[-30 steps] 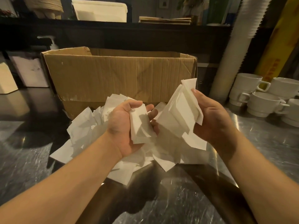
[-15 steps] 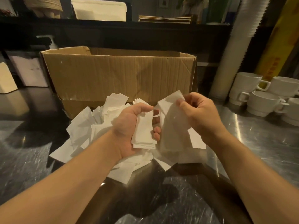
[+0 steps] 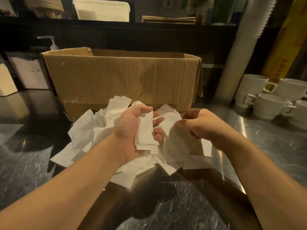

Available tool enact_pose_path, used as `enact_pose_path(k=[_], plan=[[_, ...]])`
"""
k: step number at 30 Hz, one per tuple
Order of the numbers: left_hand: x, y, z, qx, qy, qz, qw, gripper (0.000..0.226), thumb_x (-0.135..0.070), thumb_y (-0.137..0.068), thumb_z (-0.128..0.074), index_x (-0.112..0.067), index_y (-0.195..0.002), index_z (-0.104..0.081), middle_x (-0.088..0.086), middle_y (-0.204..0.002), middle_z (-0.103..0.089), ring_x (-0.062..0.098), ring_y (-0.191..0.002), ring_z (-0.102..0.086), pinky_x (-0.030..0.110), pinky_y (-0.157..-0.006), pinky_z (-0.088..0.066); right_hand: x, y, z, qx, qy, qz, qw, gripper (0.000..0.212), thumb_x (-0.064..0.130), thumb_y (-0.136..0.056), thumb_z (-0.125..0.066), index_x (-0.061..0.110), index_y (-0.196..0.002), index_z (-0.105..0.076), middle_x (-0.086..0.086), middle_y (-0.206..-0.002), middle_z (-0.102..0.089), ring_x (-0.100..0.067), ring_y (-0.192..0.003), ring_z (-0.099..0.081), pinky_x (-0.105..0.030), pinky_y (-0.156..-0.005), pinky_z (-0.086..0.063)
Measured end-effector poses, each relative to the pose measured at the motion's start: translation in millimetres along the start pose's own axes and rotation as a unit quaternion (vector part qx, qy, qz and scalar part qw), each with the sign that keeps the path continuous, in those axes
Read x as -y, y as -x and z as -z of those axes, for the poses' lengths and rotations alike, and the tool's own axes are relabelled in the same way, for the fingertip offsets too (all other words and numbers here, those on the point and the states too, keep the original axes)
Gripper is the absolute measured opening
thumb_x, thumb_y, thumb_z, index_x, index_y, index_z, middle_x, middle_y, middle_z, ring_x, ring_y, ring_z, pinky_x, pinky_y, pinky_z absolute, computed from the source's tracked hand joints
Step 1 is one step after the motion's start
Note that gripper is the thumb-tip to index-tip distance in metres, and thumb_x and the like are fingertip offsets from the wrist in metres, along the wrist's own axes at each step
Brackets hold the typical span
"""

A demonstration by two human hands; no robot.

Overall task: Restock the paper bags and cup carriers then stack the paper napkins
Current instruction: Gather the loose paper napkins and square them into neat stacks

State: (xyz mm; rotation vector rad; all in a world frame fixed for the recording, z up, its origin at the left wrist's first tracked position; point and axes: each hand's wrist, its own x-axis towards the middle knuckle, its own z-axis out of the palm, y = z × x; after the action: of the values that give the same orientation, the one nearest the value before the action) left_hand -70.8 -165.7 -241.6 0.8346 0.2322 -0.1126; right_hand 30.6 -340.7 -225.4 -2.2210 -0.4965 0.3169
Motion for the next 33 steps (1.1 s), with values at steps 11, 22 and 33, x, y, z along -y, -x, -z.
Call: enact_pose_path(k=[11, 22, 33], plan=[[0, -5, 7, 0.032, 0.004, 0.016, 0.999, 0.041, -0.030, -0.083, -0.061, -0.011, -0.119, -0.055, 0.011, -0.098, -0.058, 0.022, -0.073, -0.051, 0.030, -0.063, -0.043, -4, -1, 3, 0.058, 0.082, -0.036, 0.994, 0.016, 0.031, -0.098, -0.065, 0.020, -0.110, -0.065, 0.000, -0.098, -0.067, -0.014, -0.078, -0.064, -0.022, -0.059, -0.052], [0, -3, 2, 0.004, -0.016, 0.007, 1.000, 0.039, -0.032, -0.087, -0.057, -0.011, -0.120, -0.059, 0.011, -0.095, -0.062, 0.021, -0.069, -0.054, 0.028, -0.058, -0.047, -8, 0, -10, 0.057, 0.062, 0.107, 0.991, 0.023, 0.026, -0.102, -0.060, 0.041, -0.119, -0.062, 0.017, -0.107, -0.054, -0.012, -0.097, -0.056, -0.009, -0.060, -0.045], [1, -1, 0, -0.003, -0.009, 0.002, 1.000, 0.037, -0.030, -0.088, -0.057, -0.010, -0.119, -0.060, 0.012, -0.099, -0.061, 0.022, -0.069, -0.053, 0.029, -0.062, -0.044, -11, -1, -3, 0.105, 0.038, 0.118, 0.987, 0.034, 0.007, -0.094, -0.068, 0.035, -0.113, -0.063, 0.014, -0.111, -0.065, -0.014, -0.105, -0.064, -0.022, -0.078, -0.056]])
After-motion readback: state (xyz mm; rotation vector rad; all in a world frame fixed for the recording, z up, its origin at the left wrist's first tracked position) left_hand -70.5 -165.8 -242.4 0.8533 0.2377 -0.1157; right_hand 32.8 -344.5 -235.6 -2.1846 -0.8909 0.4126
